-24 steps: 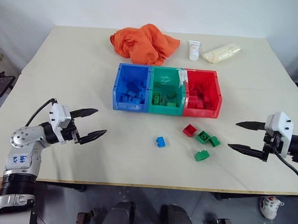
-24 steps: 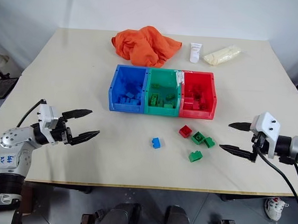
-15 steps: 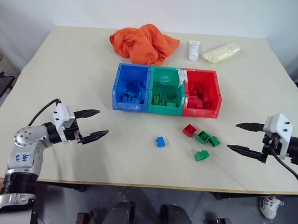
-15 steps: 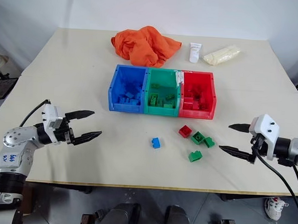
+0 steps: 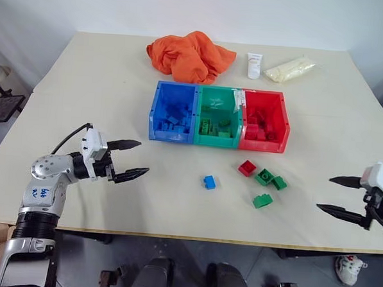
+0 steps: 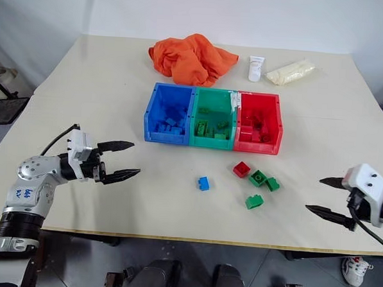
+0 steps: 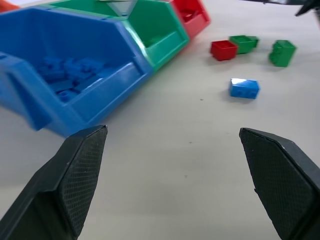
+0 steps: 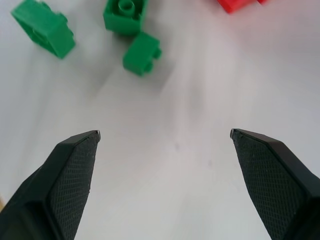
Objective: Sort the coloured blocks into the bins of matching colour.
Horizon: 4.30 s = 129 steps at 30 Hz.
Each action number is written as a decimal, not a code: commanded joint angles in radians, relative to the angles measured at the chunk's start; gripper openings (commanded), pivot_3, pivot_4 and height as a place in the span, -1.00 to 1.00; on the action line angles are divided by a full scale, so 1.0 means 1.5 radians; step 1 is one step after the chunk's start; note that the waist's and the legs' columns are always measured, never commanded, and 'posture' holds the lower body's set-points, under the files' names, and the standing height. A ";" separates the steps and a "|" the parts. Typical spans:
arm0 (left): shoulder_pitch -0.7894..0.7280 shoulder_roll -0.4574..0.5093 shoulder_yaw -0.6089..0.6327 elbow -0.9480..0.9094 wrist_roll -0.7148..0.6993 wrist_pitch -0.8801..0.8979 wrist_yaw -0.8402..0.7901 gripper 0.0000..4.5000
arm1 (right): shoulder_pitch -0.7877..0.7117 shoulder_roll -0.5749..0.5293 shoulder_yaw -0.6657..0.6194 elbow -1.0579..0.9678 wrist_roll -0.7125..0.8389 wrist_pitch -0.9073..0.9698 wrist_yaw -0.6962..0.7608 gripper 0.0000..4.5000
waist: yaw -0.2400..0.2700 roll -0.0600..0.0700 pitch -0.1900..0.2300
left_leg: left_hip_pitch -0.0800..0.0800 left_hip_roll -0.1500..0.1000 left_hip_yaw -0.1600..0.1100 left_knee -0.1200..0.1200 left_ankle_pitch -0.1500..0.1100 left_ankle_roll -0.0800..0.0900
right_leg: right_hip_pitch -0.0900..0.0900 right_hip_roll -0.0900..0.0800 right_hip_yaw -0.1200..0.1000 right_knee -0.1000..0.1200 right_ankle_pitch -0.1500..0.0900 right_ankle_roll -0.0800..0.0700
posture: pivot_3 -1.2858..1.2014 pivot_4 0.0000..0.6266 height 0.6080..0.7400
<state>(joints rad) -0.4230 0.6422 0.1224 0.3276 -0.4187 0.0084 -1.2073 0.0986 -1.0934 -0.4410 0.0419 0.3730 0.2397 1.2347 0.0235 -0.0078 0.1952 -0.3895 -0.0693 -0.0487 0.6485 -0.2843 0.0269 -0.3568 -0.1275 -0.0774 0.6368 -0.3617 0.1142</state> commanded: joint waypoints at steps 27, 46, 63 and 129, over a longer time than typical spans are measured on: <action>0.161 0.005 0.062 -0.227 -0.051 0.081 0.068 1.00 | -0.290 0.104 0.302 0.081 -0.096 0.093 -0.063 0.67 | -0.001 0.000 0.000 | 0.000 0.001 0.001 0.000 0.000 0.000 | -0.001 0.001 0.002 0.000 0.000 0.000 | 0.03 -0.52 1.00; 0.116 -0.023 0.048 -0.186 -0.042 0.058 0.076 1.00 | -0.481 0.150 0.282 -0.057 -0.025 0.224 -0.131 -0.60 | -0.014 0.002 0.001 | 0.000 0.002 0.001 0.000 0.000 -0.001 | -0.002 0.002 0.002 0.001 0.000 0.000 | 0.03 -0.52 1.00; 0.101 -0.031 0.052 -0.176 -0.038 0.035 0.097 1.00 | -0.820 0.451 0.422 0.431 -0.211 -0.061 -0.227 0.16 | -0.019 0.002 0.001 | -0.001 0.002 0.000 0.000 -0.001 -0.002 | -0.004 0.003 0.002 0.006 0.000 0.000 | 0.03 -0.52 1.00; 0.148 -0.038 0.066 -0.212 -0.051 0.047 0.127 1.00 | -0.435 0.135 0.338 -0.111 -0.027 0.138 0.009 -0.61 | -0.007 0.001 0.001 | -0.008 0.006 0.003 0.008 -0.003 -0.002 | -0.009 0.006 0.006 0.005 0.001 -0.001 | 0.03 -0.52 1.00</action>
<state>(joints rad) -0.1989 0.5869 0.2029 0.0382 -0.4757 0.0985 -1.0178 -0.5184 -0.8986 0.1127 -0.0842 0.2878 0.4159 1.2736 0.0126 -0.0056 0.1966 -0.4016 -0.0599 -0.0435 0.6607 -0.2883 0.0240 -0.3709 -0.1173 -0.0685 0.6447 -0.3606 0.1128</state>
